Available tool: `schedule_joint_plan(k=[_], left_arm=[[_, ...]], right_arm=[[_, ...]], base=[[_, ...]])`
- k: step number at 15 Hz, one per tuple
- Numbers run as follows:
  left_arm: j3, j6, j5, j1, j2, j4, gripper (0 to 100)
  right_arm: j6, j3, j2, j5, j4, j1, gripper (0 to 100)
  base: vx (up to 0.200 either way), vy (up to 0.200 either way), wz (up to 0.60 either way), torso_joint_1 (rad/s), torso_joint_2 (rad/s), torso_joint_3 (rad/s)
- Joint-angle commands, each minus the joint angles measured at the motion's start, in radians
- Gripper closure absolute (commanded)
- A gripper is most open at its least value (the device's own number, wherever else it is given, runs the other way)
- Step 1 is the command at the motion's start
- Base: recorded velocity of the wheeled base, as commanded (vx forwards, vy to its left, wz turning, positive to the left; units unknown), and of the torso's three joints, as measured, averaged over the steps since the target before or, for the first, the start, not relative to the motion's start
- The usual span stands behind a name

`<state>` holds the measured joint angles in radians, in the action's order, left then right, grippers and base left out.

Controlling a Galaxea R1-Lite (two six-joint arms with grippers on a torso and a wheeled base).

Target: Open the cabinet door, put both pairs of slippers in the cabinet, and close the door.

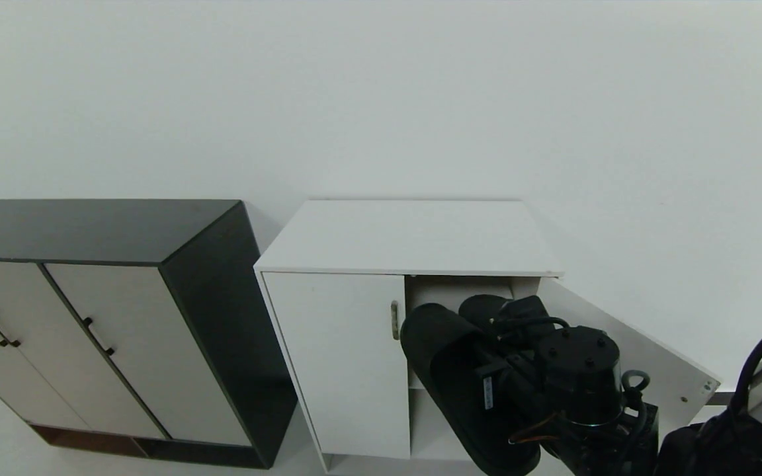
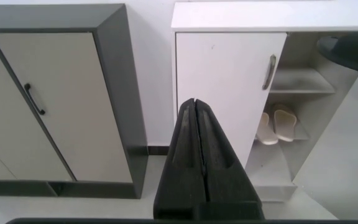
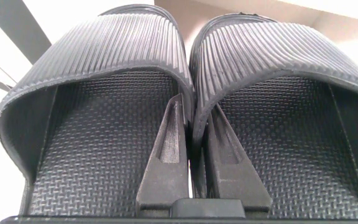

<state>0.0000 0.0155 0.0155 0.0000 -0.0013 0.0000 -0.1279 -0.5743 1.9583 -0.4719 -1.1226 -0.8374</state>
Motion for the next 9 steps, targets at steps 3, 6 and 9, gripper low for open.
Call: schedule_joint_plan(k=[3, 6, 9], left_arm=[[0.0, 0.0, 0.0, 0.0, 0.001, -0.002, 100], [0.0, -0.002, 0.001, 0.0, 0.001, 0.0, 100], [0.0, -0.003, 0.003, 0.0, 0.001, 0.0, 100]], right_arm=[[0.001, 0.002, 0.005, -0.001, -0.002, 0.0, 100], [0.002, 0.011, 0.005, -0.001, -0.014, 0.0, 100], [0.004, 0.014, 0.005, -0.001, -0.02, -0.003, 100]], base=[[0.0, 0.0, 0.0, -0.214, 0.52, 0.294], [0.0, 0.0, 0.0, -0.233, 0.55, 0.313], [0.0, 0.0, 0.0, -0.219, 0.54, 0.318]])
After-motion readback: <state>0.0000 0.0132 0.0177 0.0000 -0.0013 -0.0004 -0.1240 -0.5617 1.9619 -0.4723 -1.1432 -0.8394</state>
